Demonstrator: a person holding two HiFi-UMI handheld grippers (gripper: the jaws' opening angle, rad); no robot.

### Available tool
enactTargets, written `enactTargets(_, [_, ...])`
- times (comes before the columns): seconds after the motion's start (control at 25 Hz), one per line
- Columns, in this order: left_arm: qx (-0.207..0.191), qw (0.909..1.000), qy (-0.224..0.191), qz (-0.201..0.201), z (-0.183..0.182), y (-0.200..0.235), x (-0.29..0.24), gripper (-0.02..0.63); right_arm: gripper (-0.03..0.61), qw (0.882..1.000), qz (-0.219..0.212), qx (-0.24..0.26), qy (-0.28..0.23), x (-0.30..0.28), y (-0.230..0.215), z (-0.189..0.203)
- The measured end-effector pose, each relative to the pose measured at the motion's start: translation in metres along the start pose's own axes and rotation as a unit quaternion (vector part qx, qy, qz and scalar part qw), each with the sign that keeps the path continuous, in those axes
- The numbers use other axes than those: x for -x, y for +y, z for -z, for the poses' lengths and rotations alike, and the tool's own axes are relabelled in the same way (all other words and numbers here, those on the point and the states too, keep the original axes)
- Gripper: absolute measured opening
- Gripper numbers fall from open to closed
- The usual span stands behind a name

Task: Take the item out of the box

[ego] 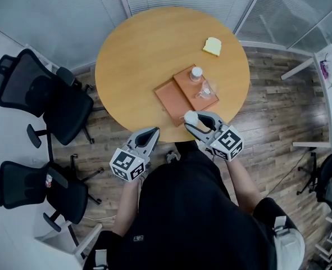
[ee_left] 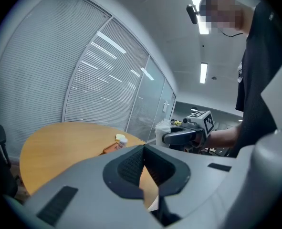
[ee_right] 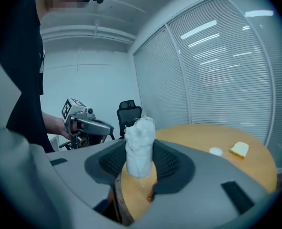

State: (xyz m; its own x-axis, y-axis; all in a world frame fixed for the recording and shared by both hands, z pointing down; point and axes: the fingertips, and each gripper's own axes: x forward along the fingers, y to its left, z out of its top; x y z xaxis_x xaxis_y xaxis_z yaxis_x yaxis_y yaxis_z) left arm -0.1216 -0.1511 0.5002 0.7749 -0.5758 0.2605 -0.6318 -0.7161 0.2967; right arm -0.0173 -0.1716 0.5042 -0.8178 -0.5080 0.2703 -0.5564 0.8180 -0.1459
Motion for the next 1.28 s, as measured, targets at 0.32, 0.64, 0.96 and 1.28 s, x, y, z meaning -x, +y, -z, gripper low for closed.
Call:
enactTargets(0.32, [0.001,1.0000,-0.005,0.002,0.002,-0.015,0.004,0.006,0.160,1.000,0.008,0.004,-0.001,0.023,0.008,0.005])
enactTargets(0.64, [0.003,0.9999,-0.013,-0.005,-0.007,-0.033,0.008,0.006,0.160,1.000,-0.001,0.008,0.004,0.029,0.007,-0.003])
enactTargets(0.96, [0.001,0.9996,-0.019,-0.022,-0.022,-0.051,-0.013,0.006,0.160,0.999,-0.031,0.021,0.008,0.042,-0.001,-0.007])
enactTargets(1.28, [0.005,0.9987,-0.021,-0.047,-0.026,-0.067,-0.033,0.006,0.159,0.998,-0.060,0.026,0.011,0.056,-0.014,-0.003])
